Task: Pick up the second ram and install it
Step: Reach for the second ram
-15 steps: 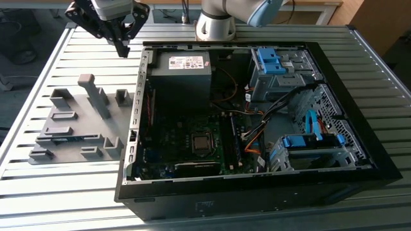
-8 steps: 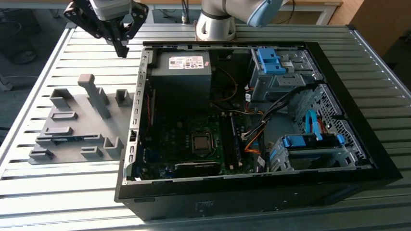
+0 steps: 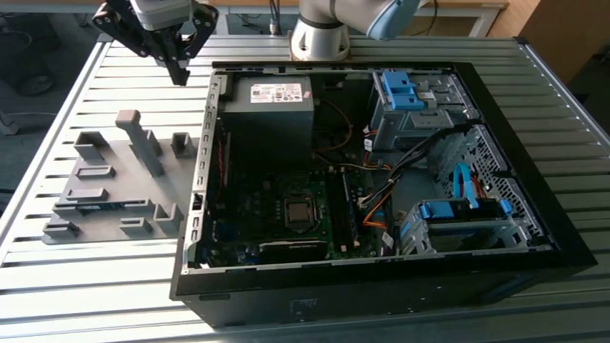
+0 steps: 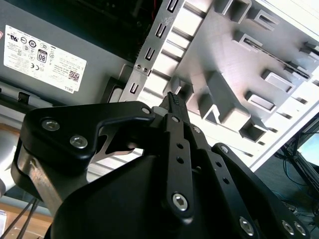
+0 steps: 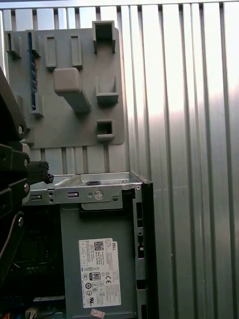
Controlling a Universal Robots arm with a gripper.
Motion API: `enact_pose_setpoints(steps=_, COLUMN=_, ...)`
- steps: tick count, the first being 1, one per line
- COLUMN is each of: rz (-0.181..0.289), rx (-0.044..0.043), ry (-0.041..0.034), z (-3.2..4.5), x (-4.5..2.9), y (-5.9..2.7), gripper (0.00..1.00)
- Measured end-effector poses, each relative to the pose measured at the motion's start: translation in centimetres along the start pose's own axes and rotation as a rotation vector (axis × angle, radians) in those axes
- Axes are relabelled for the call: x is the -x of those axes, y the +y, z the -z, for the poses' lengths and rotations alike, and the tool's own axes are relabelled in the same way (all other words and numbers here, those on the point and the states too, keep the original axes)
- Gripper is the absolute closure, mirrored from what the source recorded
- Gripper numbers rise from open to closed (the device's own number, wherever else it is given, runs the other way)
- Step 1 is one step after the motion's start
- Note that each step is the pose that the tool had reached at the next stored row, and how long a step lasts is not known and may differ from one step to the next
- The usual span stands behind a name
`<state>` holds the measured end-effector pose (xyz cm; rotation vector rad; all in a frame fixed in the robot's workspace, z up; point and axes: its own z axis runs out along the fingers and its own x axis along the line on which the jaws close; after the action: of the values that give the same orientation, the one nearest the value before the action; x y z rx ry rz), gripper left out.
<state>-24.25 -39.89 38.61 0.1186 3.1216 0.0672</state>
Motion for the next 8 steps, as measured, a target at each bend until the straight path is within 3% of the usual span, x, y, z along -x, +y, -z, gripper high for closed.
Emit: enact_pose_setpoints(steps=8, rz=0.0, rx=0.0, ry=0.0, z=0.0, x=-0.21, y=-0.02, gripper=0.89)
